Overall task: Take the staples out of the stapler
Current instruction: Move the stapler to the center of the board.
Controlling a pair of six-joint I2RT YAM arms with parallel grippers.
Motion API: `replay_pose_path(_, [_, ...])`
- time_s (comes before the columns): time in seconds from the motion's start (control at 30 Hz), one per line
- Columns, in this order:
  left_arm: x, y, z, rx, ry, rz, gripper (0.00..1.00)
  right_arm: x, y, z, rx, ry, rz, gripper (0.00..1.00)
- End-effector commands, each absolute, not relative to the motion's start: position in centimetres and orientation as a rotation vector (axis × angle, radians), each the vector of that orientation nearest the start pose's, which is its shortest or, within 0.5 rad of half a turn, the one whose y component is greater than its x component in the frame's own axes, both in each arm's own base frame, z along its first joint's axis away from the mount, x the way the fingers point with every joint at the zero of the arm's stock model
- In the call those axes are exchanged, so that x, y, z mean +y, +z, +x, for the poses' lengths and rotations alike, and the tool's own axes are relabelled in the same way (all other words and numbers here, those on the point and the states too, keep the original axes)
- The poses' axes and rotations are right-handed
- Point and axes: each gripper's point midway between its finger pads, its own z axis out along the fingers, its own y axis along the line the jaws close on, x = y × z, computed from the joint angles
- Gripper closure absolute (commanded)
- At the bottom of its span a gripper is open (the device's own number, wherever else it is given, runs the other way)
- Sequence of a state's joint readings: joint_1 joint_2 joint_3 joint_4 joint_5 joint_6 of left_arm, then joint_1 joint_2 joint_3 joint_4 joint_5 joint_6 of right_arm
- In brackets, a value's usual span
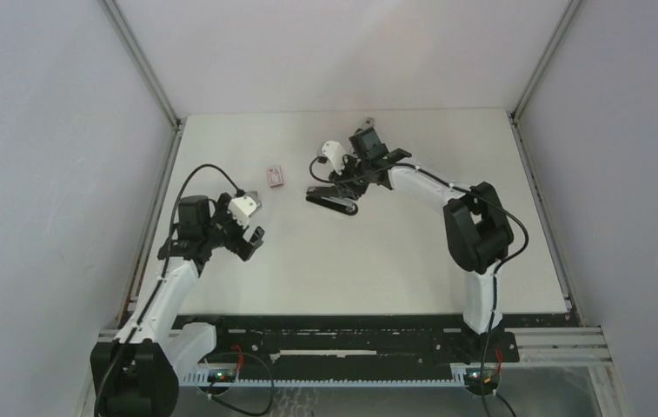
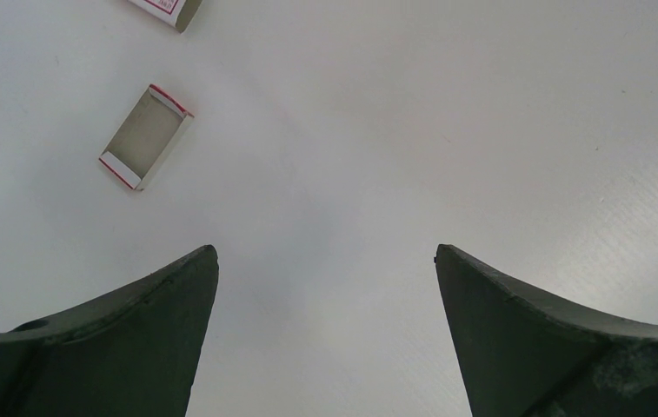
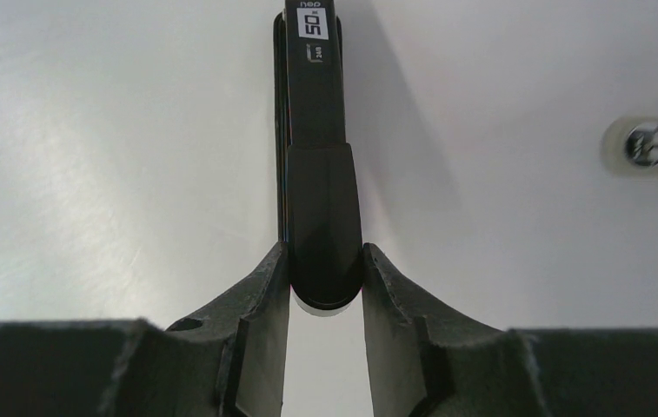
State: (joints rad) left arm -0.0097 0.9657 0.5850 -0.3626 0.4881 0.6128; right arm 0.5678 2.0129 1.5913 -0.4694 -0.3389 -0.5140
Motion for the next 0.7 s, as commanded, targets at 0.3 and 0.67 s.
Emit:
replay_pose_path(0.3, [-12.7,17.2,33.4,1.67,-0.367,1.059,0.0,27.4,11.9,37.0,1.904,0.457,-1.389,1.0])
replay_pose_path(0.67, [-21.6,17.7,37.7,1.692,-0.682,1.15,0.0,25.9,12.3,36.7,1.902,0.515,-1.32,1.0])
